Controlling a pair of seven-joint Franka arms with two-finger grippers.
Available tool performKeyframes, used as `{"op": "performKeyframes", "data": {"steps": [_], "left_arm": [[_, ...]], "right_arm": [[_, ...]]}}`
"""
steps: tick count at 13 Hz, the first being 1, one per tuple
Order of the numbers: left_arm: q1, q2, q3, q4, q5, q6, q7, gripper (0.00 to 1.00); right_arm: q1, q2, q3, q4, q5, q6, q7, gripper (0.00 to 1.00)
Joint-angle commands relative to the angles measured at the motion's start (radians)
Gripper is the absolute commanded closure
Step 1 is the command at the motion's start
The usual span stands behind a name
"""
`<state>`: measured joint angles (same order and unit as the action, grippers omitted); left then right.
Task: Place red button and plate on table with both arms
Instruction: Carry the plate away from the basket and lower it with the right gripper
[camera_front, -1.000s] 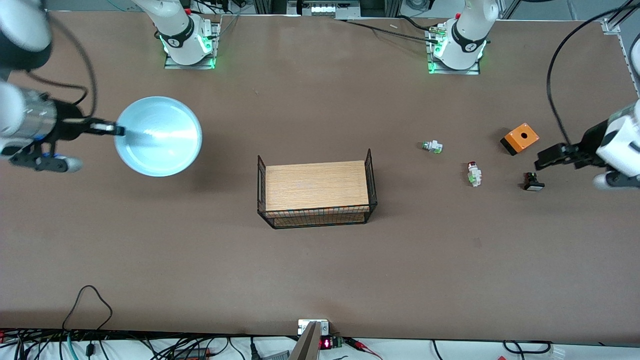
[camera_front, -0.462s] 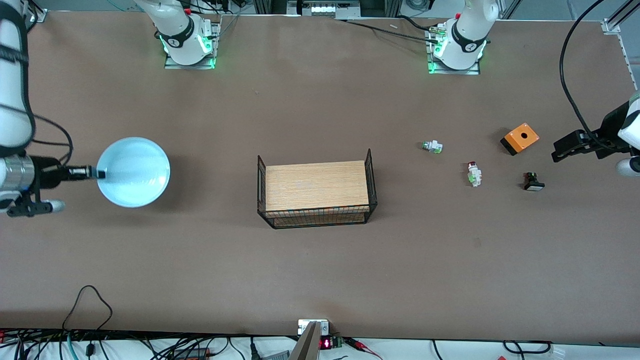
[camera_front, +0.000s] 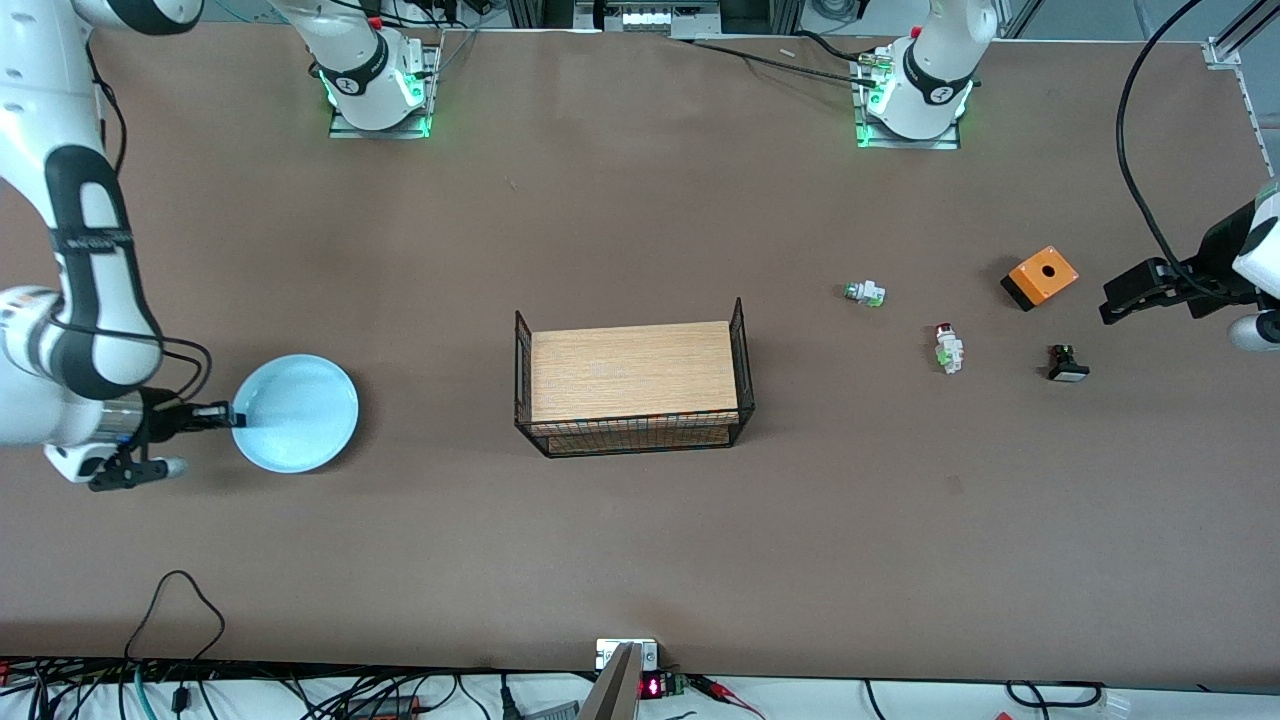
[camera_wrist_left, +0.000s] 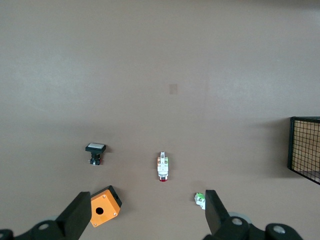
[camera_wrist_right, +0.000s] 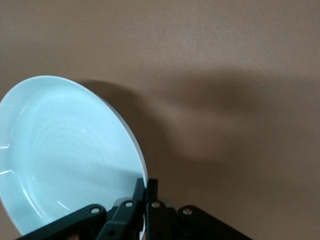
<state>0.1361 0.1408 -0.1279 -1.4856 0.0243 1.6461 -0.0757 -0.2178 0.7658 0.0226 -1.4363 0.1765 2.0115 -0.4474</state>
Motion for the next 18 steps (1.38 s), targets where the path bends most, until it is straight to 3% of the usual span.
{"op": "performKeyframes", "data": {"steps": [1, 6, 8, 9, 10, 11, 13, 14, 16, 18], "left_arm": [[-0.001, 0.005, -0.002, 0.028, 0.0, -0.025, 0.054, 0.0], [0.005, -0.004, -0.003, 0.018, -0.011, -0.025, 0.097, 0.0], [-0.006, -0.026, 0.01, 0.004, -0.012, -0.031, 0.091, 0.0], [-0.045, -0.027, 0.046, 0.002, -0.012, -0.032, 0.091, 0.0], [-0.111, -0.027, 0.115, 0.002, -0.012, -0.031, 0.091, 0.0], [-0.133, -0.029, 0.137, 0.002, -0.012, -0.031, 0.091, 0.0], [-0.135, -0.03, 0.139, -0.004, -0.015, -0.031, 0.09, 0.0], [-0.132, -0.03, 0.137, -0.005, -0.018, -0.034, 0.088, 0.0], [-0.132, -0.03, 0.137, -0.005, -0.018, -0.045, 0.068, 0.0], [-0.13, -0.03, 0.137, -0.004, -0.018, -0.055, 0.048, 0.0]], "right_arm": [[-0.014, 0.021, 0.02, 0.014, 0.052, 0.015, -0.025, 1.0], [-0.014, 0.058, 0.02, 0.013, 0.06, 0.059, -0.025, 1.0], [-0.014, 0.06, 0.02, 0.014, 0.069, 0.075, -0.024, 0.93], [-0.015, 0.06, 0.022, 0.016, 0.101, 0.075, -0.024, 0.83], [-0.014, 0.06, 0.02, 0.017, 0.124, 0.075, -0.025, 0.66], [-0.014, 0.06, 0.022, 0.019, 0.127, 0.075, -0.025, 0.5], [-0.014, 0.058, 0.023, 0.023, 0.171, 0.075, -0.025, 0.18], [-0.017, 0.058, 0.023, 0.023, 0.251, 0.075, -0.025, 0.0], [-0.044, 0.052, 0.023, 0.027, 0.349, 0.061, -0.083, 0.0], [-0.043, 0.038, 0.023, 0.078, 0.348, 0.034, -0.079, 0.0]]}}
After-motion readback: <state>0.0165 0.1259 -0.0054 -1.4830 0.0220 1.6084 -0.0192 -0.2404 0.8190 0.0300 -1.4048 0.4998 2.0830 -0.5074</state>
